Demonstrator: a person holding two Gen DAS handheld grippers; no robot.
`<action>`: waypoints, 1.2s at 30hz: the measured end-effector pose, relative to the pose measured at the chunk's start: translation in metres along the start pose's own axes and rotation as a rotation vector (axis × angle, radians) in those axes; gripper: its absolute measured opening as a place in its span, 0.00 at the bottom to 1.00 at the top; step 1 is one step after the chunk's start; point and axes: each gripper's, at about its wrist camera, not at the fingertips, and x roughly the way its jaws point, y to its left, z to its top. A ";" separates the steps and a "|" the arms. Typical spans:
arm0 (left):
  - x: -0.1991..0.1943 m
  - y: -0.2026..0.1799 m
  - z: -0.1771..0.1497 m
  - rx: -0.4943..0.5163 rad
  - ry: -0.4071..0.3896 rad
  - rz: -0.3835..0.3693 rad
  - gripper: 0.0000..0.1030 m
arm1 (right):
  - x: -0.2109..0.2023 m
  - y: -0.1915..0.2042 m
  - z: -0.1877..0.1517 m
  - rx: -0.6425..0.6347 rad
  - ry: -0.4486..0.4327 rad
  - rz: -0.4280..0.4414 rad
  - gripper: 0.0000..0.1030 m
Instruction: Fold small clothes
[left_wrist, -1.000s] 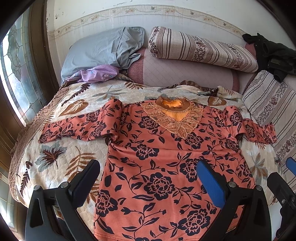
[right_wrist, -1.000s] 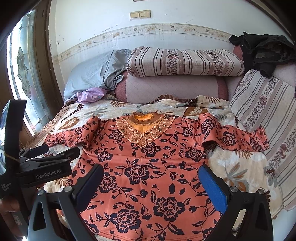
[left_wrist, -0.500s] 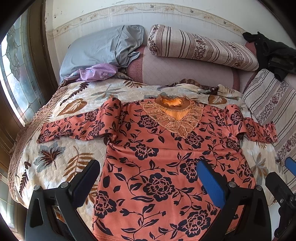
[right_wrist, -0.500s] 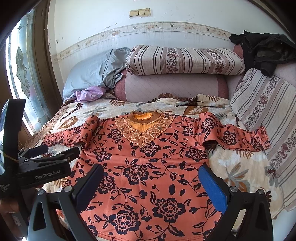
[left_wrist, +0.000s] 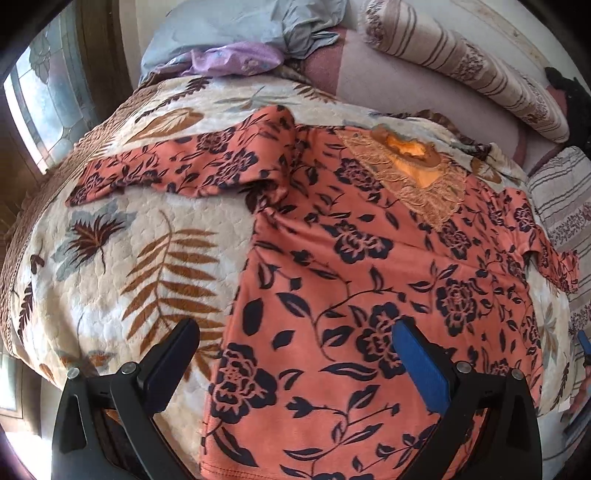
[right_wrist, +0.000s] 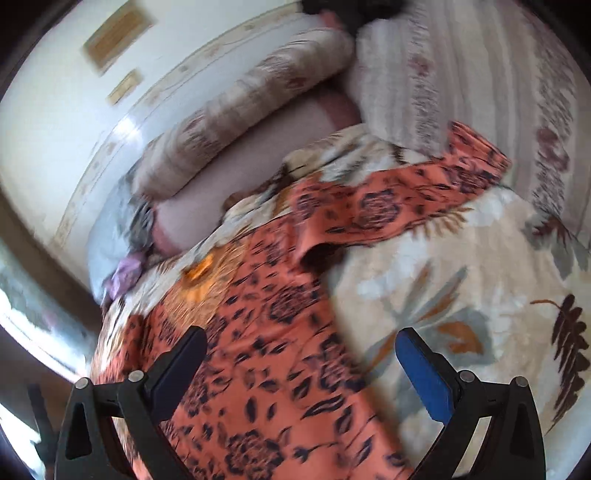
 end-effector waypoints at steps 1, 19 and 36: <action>0.004 0.007 0.000 -0.016 0.010 0.014 1.00 | 0.013 -0.028 0.020 0.078 0.000 -0.013 0.97; 0.030 0.022 0.012 -0.034 0.042 0.088 1.00 | 0.124 -0.167 0.178 0.423 -0.087 -0.324 0.14; 0.000 0.082 -0.003 -0.152 -0.059 0.033 1.00 | 0.029 0.275 0.123 -0.372 -0.202 0.427 0.07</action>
